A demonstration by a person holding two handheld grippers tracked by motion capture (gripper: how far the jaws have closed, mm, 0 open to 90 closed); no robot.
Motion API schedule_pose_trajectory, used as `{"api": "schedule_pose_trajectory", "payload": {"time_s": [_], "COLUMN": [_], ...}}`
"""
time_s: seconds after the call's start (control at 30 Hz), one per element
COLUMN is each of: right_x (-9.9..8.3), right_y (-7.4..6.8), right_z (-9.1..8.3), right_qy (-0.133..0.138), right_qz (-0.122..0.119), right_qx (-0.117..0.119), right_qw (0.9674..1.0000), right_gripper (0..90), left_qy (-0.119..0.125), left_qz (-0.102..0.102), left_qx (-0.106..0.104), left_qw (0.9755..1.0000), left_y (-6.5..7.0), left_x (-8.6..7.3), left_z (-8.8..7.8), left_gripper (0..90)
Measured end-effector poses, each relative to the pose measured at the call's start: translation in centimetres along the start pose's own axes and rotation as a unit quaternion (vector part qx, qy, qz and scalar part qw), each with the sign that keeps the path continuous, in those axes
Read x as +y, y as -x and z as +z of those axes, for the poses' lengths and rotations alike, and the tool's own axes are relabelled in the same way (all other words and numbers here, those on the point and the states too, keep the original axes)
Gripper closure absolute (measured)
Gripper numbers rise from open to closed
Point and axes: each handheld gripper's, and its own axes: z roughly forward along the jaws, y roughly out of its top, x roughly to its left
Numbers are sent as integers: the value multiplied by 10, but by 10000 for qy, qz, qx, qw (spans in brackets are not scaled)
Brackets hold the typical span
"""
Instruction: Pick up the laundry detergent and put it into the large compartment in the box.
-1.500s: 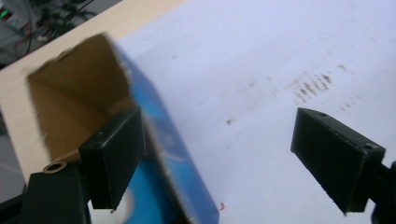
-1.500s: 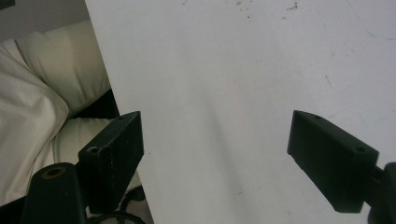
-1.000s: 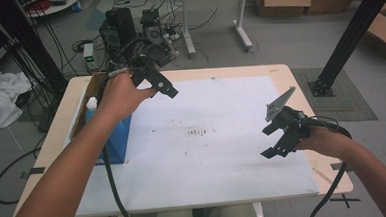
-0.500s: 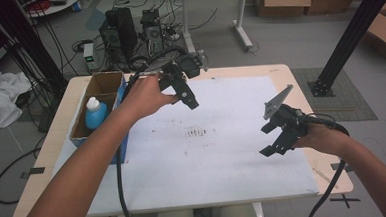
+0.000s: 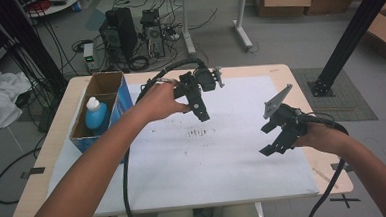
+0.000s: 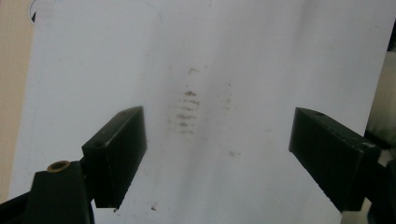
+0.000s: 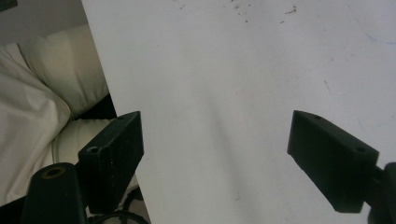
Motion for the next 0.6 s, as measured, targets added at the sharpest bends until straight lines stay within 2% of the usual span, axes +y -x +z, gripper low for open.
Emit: {"api": "schedule_pose_trajectory", "payload": {"time_s": [0.1,0.23,0.27,0.33,0.6], "right_x": [0,-1,-1,-2,-2], "right_y": [0,0,1,1,0], "right_z": [1,1,1,1,1], "right_qy": [-1,-5,-5,-2,2], "right_qz": [-28,-2,-3,-14,-15], "right_qx": [17,19,19,12,7], "right_qw": [10000,10000,10000,10000,10000], "right_gripper": [184,184,184,184,184], "left_qy": [-27,-57,-21,-58,33], "left_qz": [71,70,15,65,14], "left_qx": [-52,-81,-102,-100,-115], "left_qw": [10000,9999,9999,9999,9999], "left_y": [2,3,3,2,1], "left_x": [3,4,3,3,1], "left_z": [3,8,9,9,8], "left_gripper": [199,202,202,203,203]}}
